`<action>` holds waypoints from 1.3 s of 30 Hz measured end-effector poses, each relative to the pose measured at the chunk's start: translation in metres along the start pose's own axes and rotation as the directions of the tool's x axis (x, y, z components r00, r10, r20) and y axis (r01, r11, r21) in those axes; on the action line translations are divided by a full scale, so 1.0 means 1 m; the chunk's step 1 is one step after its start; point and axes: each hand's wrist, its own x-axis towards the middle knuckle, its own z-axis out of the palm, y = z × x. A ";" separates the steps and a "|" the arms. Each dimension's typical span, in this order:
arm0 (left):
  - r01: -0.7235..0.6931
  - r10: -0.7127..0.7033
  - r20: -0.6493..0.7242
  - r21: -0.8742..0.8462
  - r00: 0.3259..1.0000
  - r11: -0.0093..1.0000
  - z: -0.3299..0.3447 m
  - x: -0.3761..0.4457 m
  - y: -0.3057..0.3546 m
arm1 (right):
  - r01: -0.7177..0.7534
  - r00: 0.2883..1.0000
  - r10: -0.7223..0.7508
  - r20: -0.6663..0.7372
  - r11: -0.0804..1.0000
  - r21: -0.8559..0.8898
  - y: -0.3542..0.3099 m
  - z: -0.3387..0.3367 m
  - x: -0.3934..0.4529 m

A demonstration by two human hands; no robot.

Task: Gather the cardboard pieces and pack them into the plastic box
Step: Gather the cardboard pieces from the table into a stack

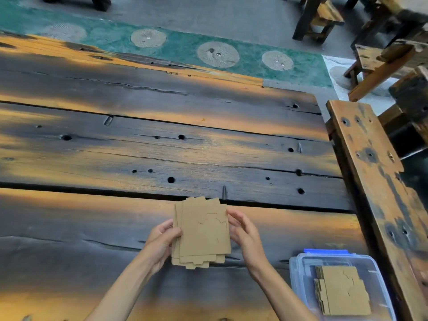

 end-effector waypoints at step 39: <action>-0.165 0.147 0.076 0.496 0.986 0.853 0.269 -0.050 -0.163 | -0.090 0.995 0.060 -0.079 0.882 -0.463 0.053 -0.315 -0.078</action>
